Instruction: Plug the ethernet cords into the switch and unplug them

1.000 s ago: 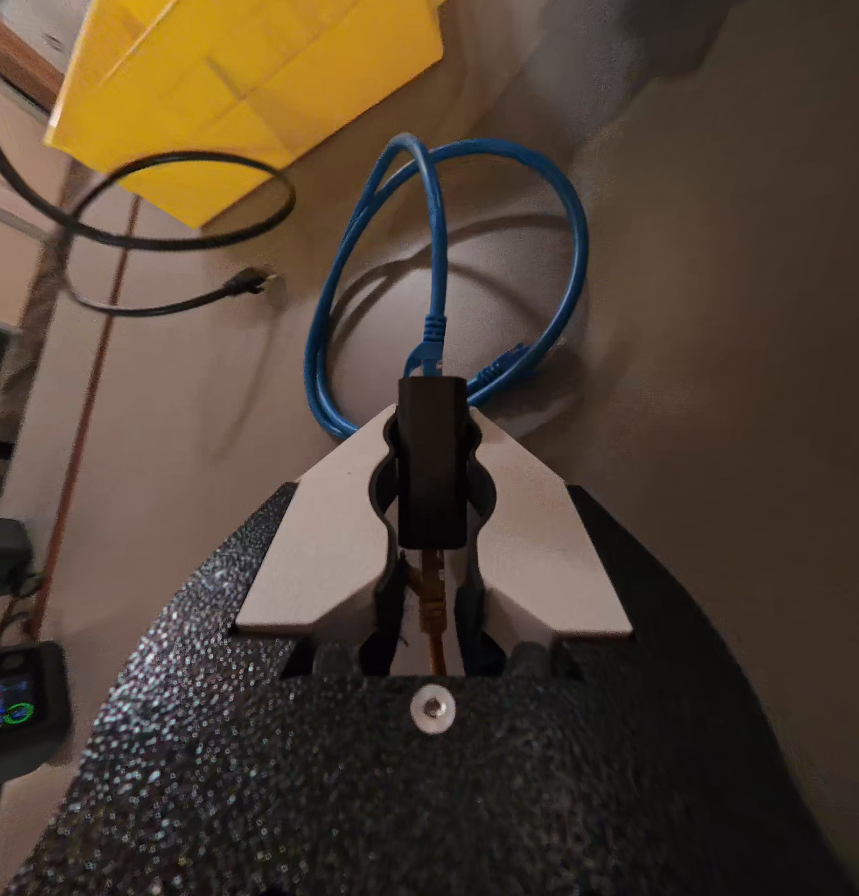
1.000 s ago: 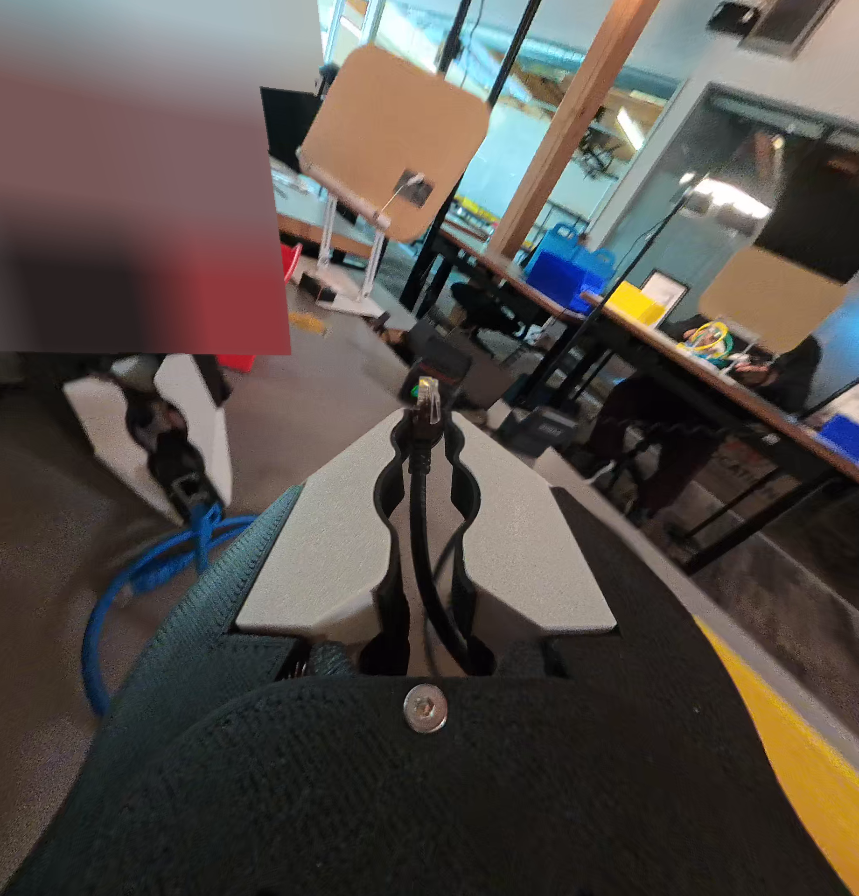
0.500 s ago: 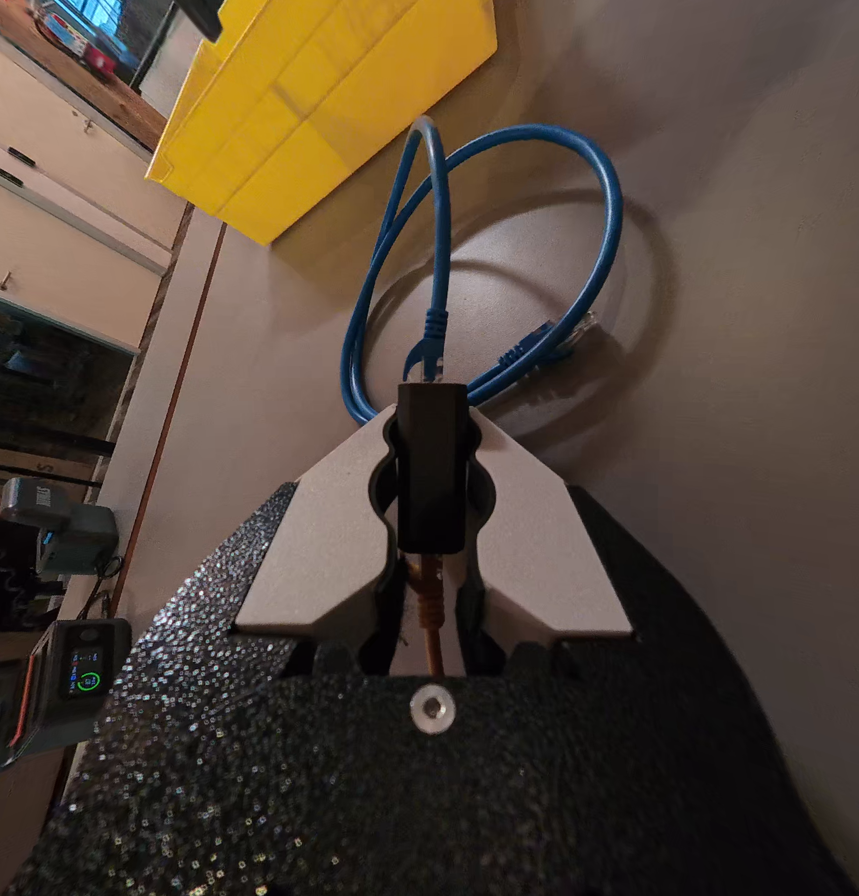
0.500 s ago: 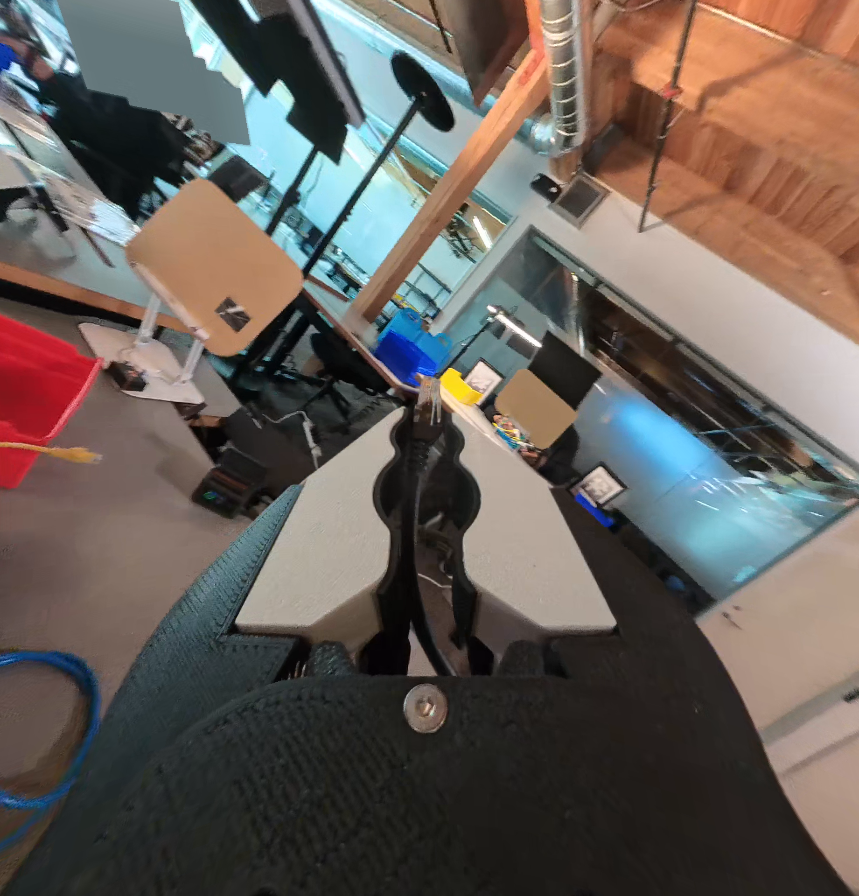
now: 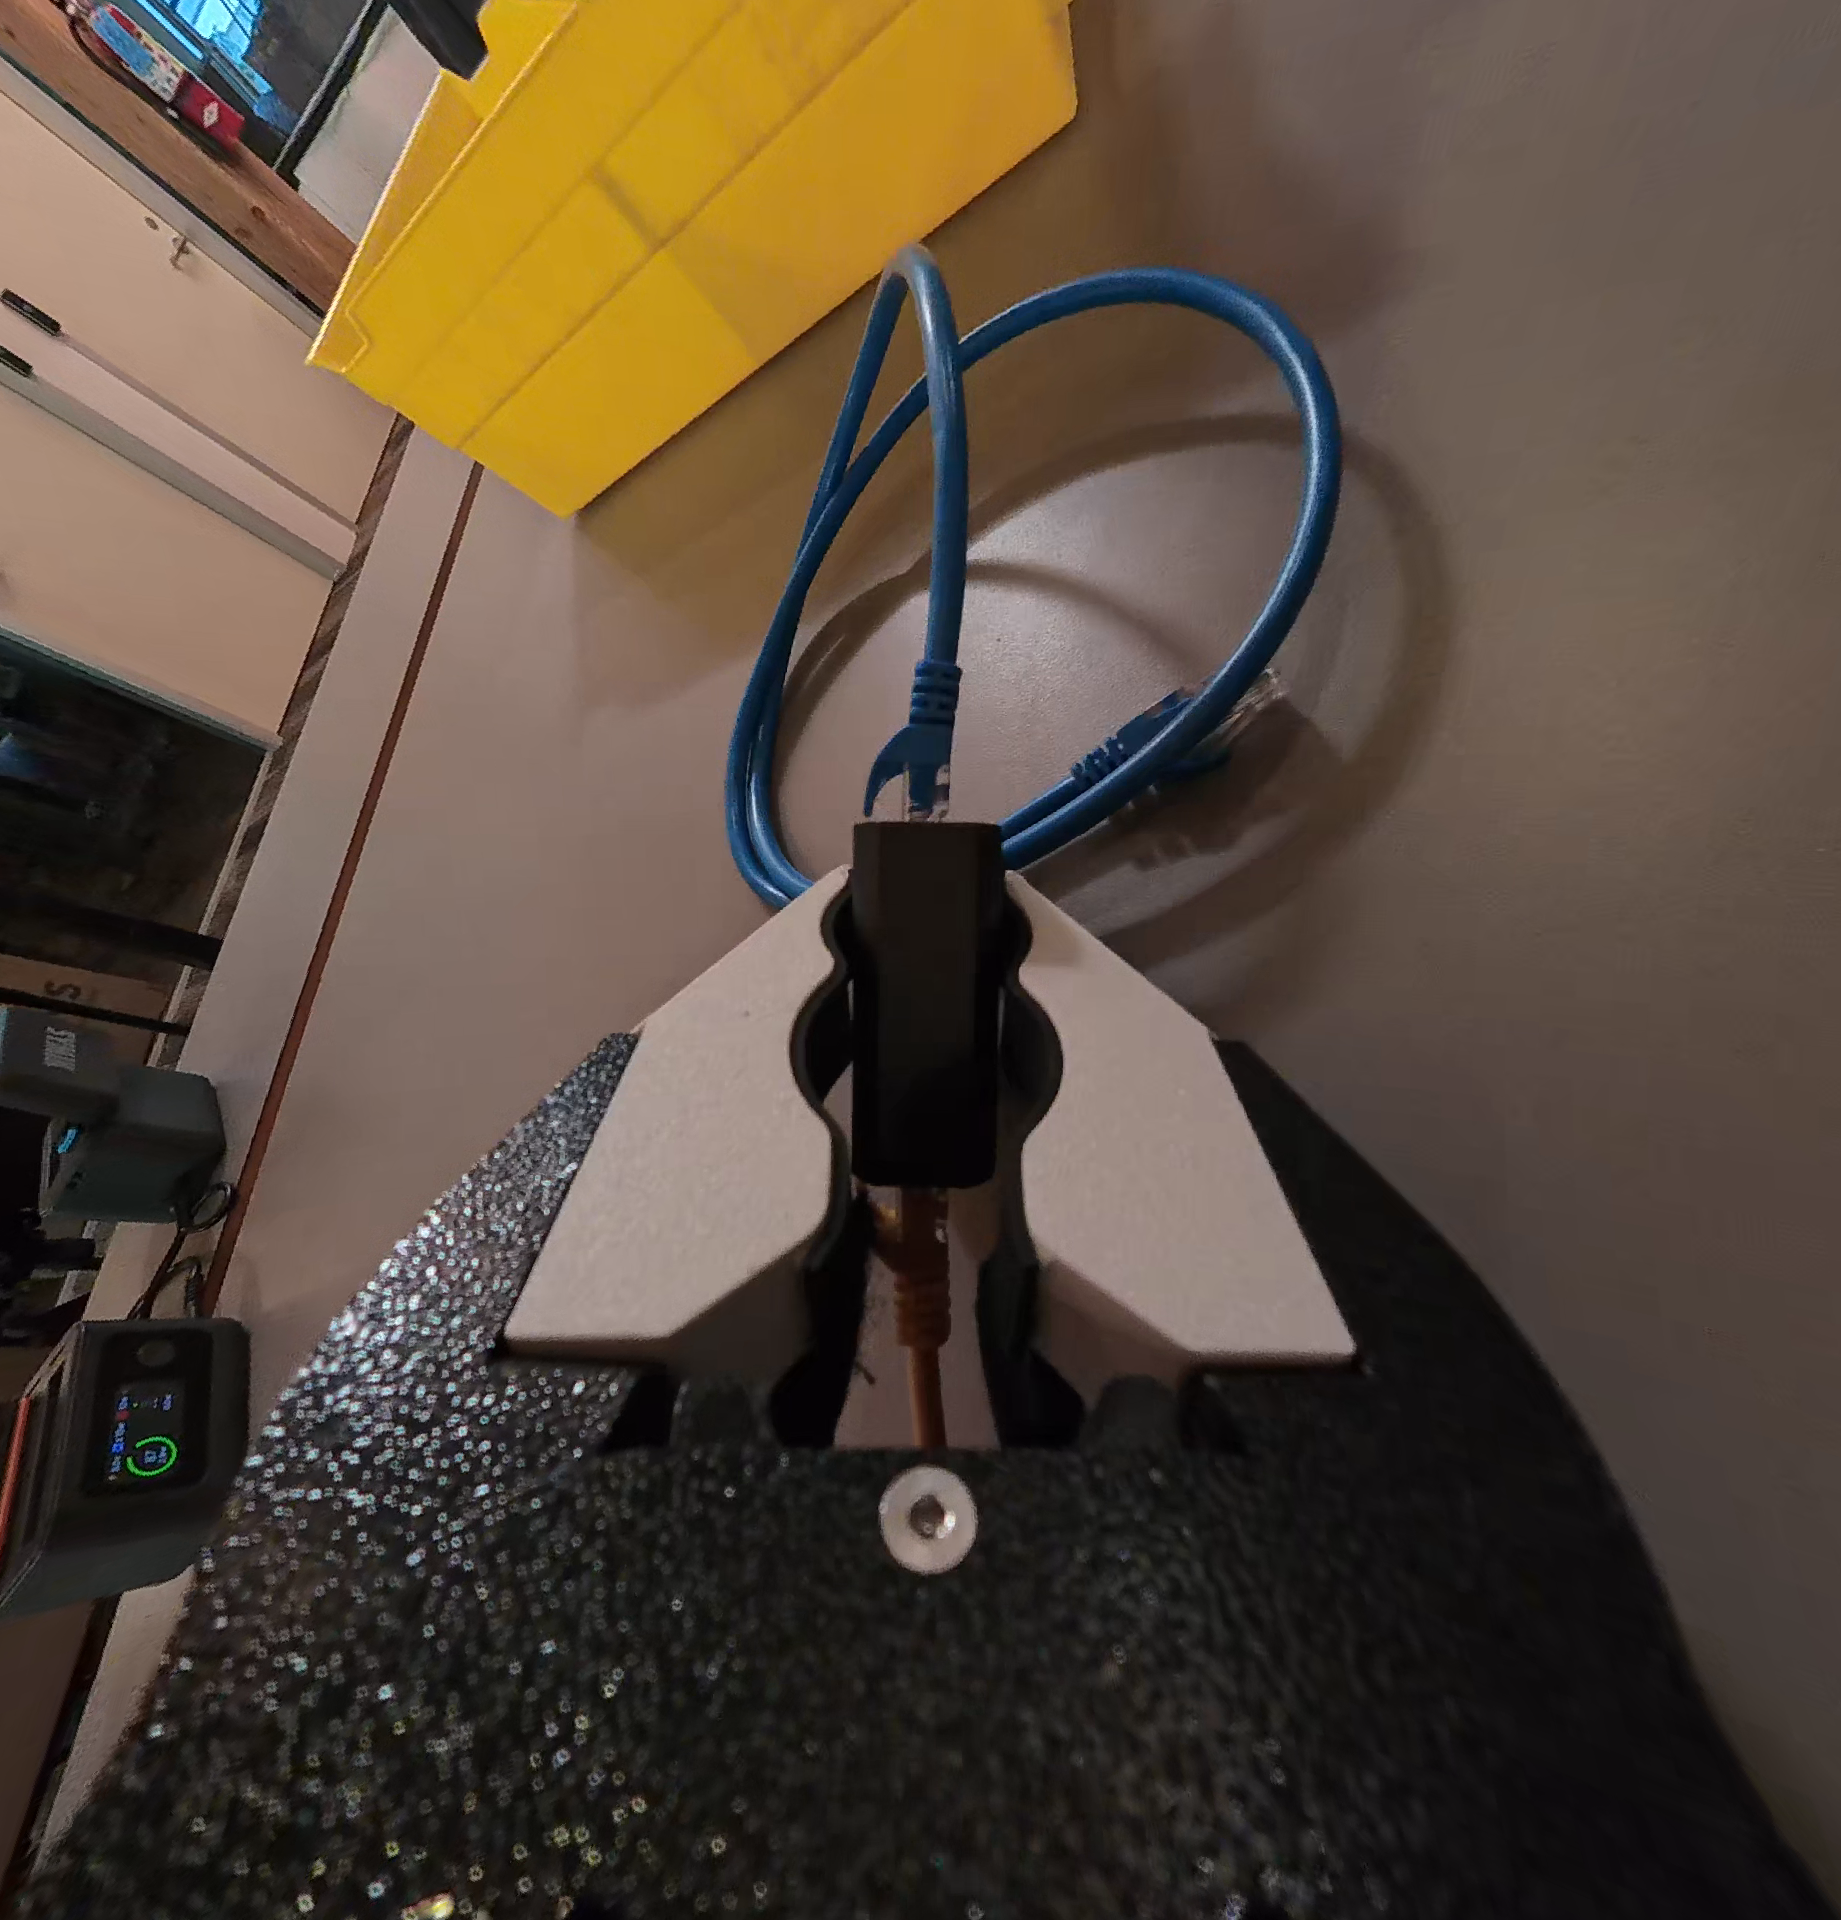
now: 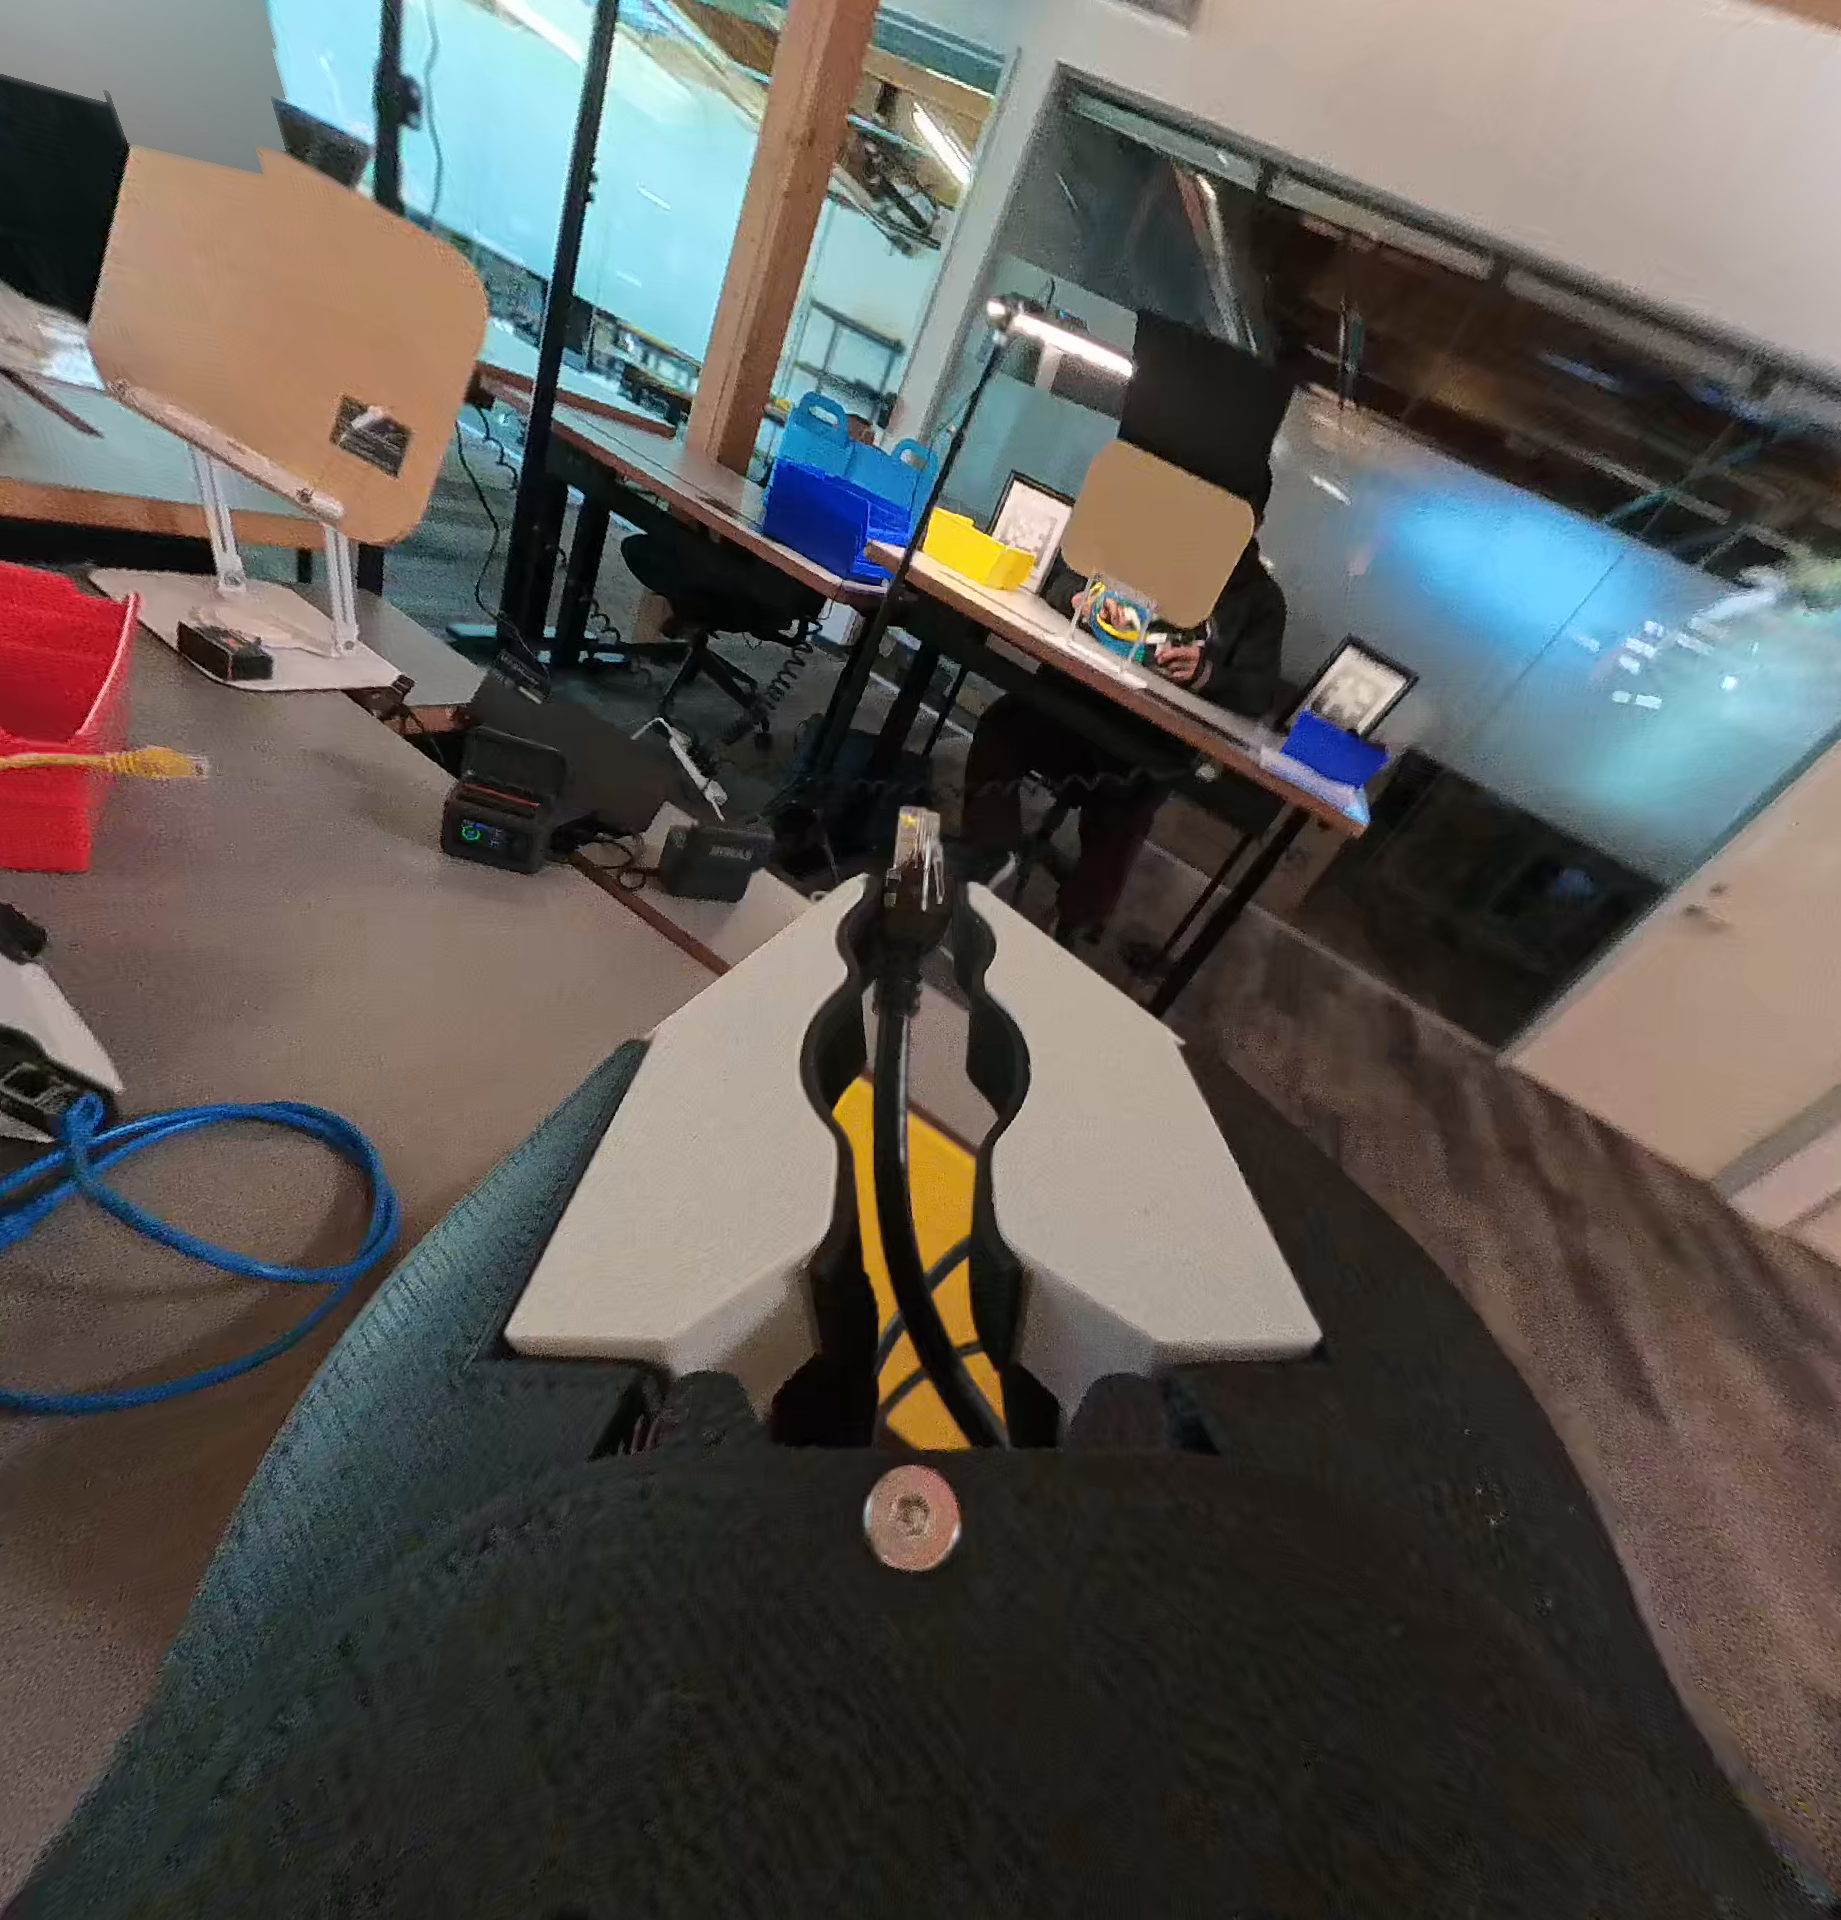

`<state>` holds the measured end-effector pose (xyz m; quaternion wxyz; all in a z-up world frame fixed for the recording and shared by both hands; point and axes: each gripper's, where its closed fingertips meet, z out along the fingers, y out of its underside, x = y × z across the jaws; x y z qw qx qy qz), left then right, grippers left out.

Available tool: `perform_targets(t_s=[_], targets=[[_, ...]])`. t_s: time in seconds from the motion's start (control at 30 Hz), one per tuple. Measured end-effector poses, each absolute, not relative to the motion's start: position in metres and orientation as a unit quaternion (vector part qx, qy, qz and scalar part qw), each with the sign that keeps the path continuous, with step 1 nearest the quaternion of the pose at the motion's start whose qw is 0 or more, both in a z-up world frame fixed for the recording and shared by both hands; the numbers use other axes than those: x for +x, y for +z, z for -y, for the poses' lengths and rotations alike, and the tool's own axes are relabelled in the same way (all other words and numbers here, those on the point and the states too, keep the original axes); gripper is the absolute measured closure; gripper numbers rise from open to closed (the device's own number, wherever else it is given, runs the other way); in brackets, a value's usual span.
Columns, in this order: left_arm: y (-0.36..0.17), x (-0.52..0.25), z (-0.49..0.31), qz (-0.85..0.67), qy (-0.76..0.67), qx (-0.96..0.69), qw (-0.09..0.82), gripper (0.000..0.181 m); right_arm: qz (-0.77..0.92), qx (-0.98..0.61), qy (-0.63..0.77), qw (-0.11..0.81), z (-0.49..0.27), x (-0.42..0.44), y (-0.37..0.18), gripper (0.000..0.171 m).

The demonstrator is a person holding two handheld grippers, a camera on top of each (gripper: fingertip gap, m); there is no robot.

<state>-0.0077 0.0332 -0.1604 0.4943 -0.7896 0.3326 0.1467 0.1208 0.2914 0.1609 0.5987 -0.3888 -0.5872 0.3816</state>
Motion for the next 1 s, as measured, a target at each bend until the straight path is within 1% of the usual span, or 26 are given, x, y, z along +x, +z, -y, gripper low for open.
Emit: perform_targets(t_s=[0.17,0.3,0.43,0.57,0.6,0.63,0.7,0.77,0.83,0.9,0.93,1.0], targets=[[-0.160,-0.008,-0.033,-0.330,0.142,-0.790,0.497,0.159,0.567,-0.443,0.420,0.553,-0.309,0.131,0.104,0.159],[-0.160,-0.008,-0.033,-0.330,0.141,-0.790,0.497,0.160,0.587,-0.505,0.412,0.480,-0.319,0.127,0.034,0.160],[-0.160,-0.008,-0.033,-0.330,0.142,-0.790,0.496,0.159,0.640,-0.559,0.336,0.407,-0.323,0.122,-0.045,0.159],[-0.160,-0.008,-0.033,-0.329,0.140,-0.791,0.497,0.159,0.718,-0.572,0.243,0.313,-0.310,0.124,-0.114,0.159],[-0.160,-0.008,-0.033,-0.329,0.139,-0.791,0.497,0.159,0.732,-0.571,0.230,0.291,-0.305,0.125,-0.124,0.152],[-0.160,-0.008,-0.033,-0.329,0.139,-0.791,0.497,0.159,0.742,-0.569,0.223,0.276,-0.300,0.125,-0.129,0.137],[-0.161,-0.008,-0.033,-0.328,0.139,-0.791,0.497,0.159,0.751,-0.563,0.224,0.262,-0.292,0.123,-0.125,0.119],[-0.160,-0.007,-0.033,-0.327,0.138,-0.791,0.497,0.159,0.741,-0.559,0.239,0.285,-0.290,0.119,-0.102,0.111],[-0.160,-0.007,-0.033,-0.327,0.137,-0.792,0.498,0.159,0.725,-0.559,0.225,0.333,-0.298,0.119,-0.073,0.100],[-0.160,-0.007,-0.033,-0.327,0.135,-0.792,0.498,0.159,0.713,-0.564,0.141,0.392,-0.318,0.127,-0.051,0.085],[-0.160,-0.007,-0.033,-0.326,0.134,-0.792,0.498,0.159,0.713,-0.561,0.090,0.410,-0.325,0.133,-0.043,0.082],[-0.160,-0.007,-0.033,-0.325,0.132,-0.793,0.499,0.159,0.715,-0.542,0.027,0.440,-0.324,0.138,-0.030,0.082]])
